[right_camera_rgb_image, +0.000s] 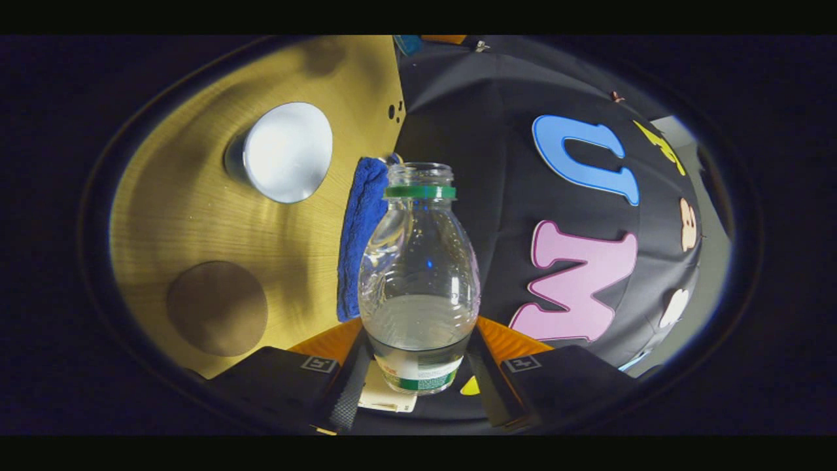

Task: Open the teacup lid with one hand, grasp the water bottle and pour water into the teacup with the other hand; after pouring, place the water bottle on the coaster and then close the teacup lid.

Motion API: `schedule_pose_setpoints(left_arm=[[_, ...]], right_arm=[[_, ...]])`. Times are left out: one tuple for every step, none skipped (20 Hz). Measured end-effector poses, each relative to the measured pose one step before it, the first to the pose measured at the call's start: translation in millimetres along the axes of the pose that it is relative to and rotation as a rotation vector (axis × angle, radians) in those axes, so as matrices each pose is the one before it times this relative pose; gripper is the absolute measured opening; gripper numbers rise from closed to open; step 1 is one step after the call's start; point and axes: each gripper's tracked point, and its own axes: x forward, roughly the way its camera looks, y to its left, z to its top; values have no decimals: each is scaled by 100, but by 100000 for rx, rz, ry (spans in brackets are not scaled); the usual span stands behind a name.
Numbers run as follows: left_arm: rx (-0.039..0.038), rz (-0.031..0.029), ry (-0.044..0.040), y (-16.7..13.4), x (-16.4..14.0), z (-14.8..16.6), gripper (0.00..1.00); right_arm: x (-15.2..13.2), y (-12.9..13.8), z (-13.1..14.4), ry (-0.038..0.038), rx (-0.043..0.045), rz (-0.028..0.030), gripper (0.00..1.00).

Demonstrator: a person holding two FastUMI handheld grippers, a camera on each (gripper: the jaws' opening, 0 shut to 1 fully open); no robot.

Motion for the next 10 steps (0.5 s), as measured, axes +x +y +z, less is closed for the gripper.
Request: schedule_pose_setpoints(left_arm=[[190, 51, 13, 15, 44, -130, 31], [110, -140, 38, -42, -94, 89, 31], [105, -121, -36, -23, -69, -43, 28], [202, -30, 18, 20, -76, 104, 31], [147, -5, -36, 23, 10, -82, 31], [103, 57, -201, 34, -51, 71, 28], [65, -108, -87, -12, -13, 69, 28], [35, -128, -138, -53, -29, 124, 31], [-100, -158, 41, -2, -55, -72, 31], [-267, -156, 120, -66, -41, -6, 31]], right_arm=[[90, -139, 129, -384, -1255, -430, 77], [127, -191, 53, -503, -1180, -333, 76], [45, -92, 23, -347, -888, -314, 76], [21, -37, -36, -258, -557, -222, 76], [-23, -91, -27, -176, -396, -185, 76], [183, -175, 13, 45, -555, -435, 74], [12, -89, -113, -131, -500, -349, 76], [41, -148, -30, -284, -646, -439, 74], [-2, -263, 98, -388, -949, -755, 74], [42, -33, -52, -315, -758, -888, 76]])
